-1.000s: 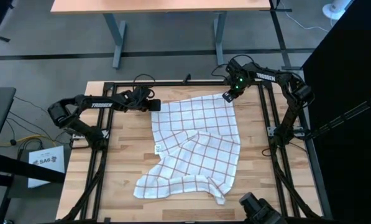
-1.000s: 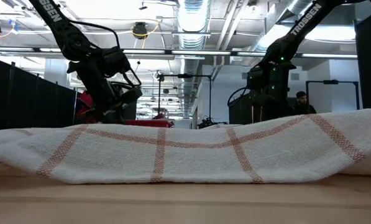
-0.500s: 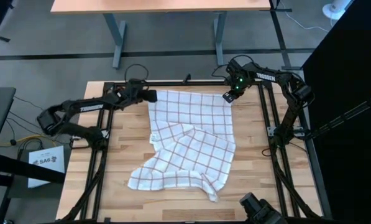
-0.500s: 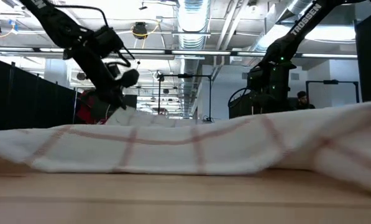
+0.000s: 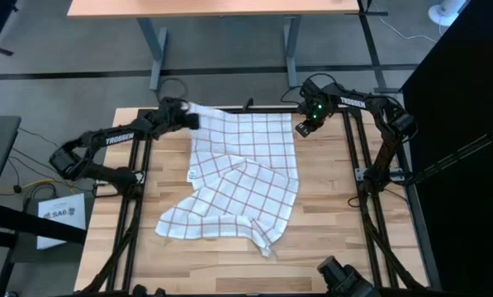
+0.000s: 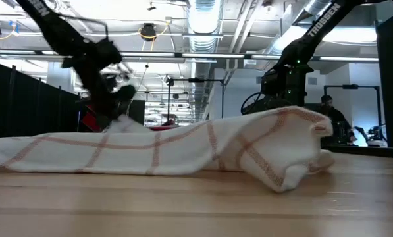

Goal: Roll towel
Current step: Roll the white squared towel

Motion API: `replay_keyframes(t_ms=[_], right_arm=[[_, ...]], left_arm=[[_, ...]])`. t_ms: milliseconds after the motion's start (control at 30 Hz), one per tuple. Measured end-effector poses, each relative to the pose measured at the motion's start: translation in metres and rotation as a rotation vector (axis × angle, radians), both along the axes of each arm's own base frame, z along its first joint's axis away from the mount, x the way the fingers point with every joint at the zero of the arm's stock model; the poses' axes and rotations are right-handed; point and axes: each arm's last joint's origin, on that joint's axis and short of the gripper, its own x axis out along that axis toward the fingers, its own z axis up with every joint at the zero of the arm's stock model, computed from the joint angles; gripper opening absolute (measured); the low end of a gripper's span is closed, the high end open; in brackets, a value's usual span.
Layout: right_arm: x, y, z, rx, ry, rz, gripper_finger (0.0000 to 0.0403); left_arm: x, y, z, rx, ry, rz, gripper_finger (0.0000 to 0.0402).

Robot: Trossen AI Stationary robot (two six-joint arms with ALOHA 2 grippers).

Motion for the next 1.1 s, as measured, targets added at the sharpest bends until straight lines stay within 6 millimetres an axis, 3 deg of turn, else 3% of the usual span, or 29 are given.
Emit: replay_keyframes(t_ms=[100, 200, 333, 533, 700, 867, 1100], right_arm=[[0.002, 0.001, 0.0, -0.002, -0.001, 0.007, 0.0], [0.002, -0.002, 0.005, -0.028, -0.019, 0.017, 0.0], [0.001, -0.002, 0.012, -0.047, -0.029, 0.042, 0.0], [0.003, 0.003, 0.029, -0.099, -0.078, 0.111, 0.0], [0.013, 0.019, 0.044, -0.095, -0.157, 0.208, 0.0], [0.045, 0.062, 0.056, 0.005, -0.317, 0.43, 0.0], [0.101, 0.168, 0.056, 0.059, -0.328, 0.839, 0.0]], left_arm=[[0.01, 0.002, 0.016, 0.063, -0.066, -0.135, 0.0008], [0.009, 0.001, 0.03, 0.103, 0.013, -0.244, 0.0026], [0.016, -0.001, 0.063, 0.175, 0.056, -0.356, 0.0065], [0.014, -0.008, 0.084, 0.116, 0.164, -0.421, 0.0137], [0.019, -0.029, 0.091, -0.059, 0.151, -0.616, 0.0167], [0.033, -0.076, 0.081, -0.255, 0.218, -0.857, 0.0162], [0.058, -0.146, 0.073, -0.318, 0.249, -0.974, 0.015]])
